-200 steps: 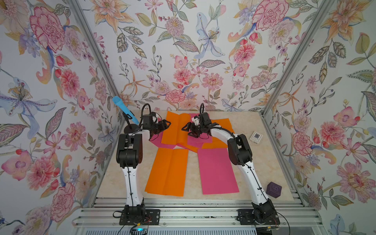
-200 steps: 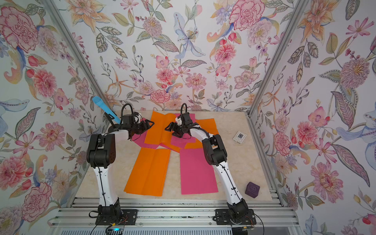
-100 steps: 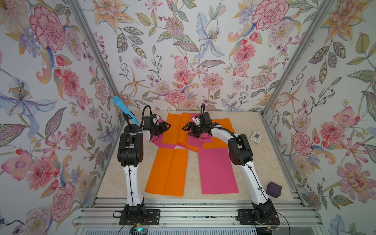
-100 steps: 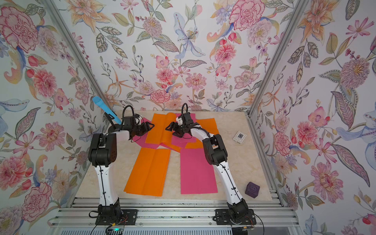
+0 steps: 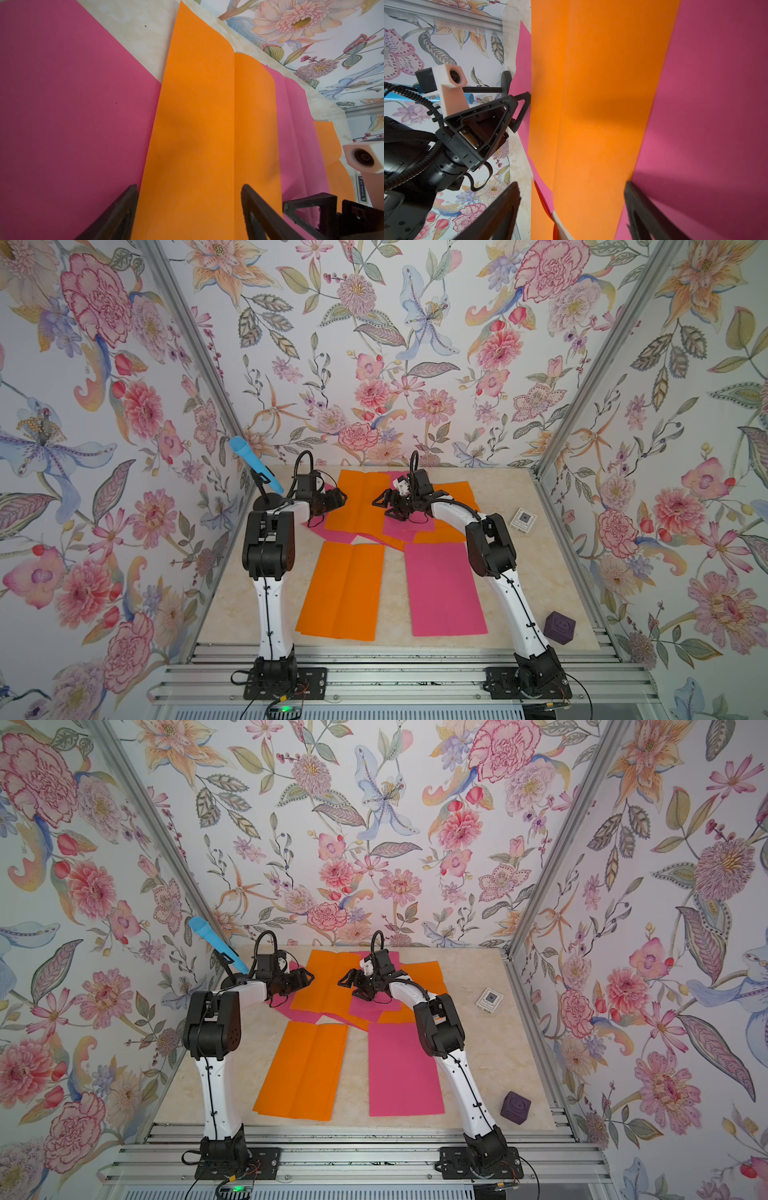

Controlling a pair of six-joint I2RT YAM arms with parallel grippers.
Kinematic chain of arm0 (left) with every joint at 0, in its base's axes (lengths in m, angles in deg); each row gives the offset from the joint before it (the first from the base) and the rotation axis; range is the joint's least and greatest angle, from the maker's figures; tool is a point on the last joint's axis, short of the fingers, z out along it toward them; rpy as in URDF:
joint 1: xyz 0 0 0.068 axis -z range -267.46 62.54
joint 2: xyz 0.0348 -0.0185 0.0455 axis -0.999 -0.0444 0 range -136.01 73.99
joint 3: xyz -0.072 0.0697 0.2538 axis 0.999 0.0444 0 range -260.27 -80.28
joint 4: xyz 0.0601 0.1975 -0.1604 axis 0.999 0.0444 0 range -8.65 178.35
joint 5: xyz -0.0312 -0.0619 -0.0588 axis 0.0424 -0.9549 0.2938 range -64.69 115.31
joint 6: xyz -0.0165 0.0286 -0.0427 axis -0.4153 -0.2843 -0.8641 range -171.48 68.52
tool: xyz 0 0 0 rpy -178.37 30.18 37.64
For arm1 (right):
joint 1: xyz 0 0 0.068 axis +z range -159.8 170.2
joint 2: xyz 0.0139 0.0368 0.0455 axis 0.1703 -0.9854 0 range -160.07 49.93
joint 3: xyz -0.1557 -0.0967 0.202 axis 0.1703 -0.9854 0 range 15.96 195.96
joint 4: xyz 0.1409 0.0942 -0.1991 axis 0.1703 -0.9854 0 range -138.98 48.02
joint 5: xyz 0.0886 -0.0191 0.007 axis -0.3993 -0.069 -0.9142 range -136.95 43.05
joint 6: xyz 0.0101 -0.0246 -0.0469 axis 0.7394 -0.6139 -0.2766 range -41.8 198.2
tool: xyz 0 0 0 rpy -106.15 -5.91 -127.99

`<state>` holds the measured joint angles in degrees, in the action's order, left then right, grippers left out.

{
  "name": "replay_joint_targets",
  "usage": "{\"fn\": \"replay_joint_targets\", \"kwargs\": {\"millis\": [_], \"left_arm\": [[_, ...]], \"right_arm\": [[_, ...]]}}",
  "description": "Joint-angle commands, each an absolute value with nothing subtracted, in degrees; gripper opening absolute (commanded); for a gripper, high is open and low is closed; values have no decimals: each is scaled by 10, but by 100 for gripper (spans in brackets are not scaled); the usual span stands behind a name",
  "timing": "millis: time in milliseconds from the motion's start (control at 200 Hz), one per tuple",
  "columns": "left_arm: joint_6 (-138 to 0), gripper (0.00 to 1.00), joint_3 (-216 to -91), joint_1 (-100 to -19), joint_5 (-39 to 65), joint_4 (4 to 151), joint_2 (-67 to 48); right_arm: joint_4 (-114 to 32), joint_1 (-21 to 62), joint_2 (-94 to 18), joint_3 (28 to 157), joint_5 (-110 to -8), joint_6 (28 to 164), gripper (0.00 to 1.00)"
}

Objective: Sort the scattered colored papers by color
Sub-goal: Pick up the colored paper.

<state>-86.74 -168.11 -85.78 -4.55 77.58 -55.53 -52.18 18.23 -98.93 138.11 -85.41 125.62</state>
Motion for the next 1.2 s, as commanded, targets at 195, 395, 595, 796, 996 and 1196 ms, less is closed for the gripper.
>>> {"fn": "replay_joint_targets", "kwargs": {"millis": [195, 395, 595, 796, 996, 1196], "left_arm": [[-1032, 65, -1613, -856, -227, 545, -565], [-1176, 63, -1582, -855, -291, 343, -559], [-1155, 60, -1602, -847, -291, 377, -564], [-912, 45, -1673, -851, -150, 708, -550], [-843, 34, -1718, -856, -73, 817, -543], [-854, 5, -1746, -852, -76, 825, -558]], "right_arm": [[-535, 175, -1010, 1368, -853, 1263, 81], [-488, 173, -1004, 1348, -858, 1286, 80], [-488, 169, -994, 1347, -852, 1279, 80], [-488, 166, -982, 1337, -853, 1277, 80], [-487, 165, -979, 1335, -853, 1274, 80], [-486, 164, -973, 1338, -856, 1276, 81]]}}
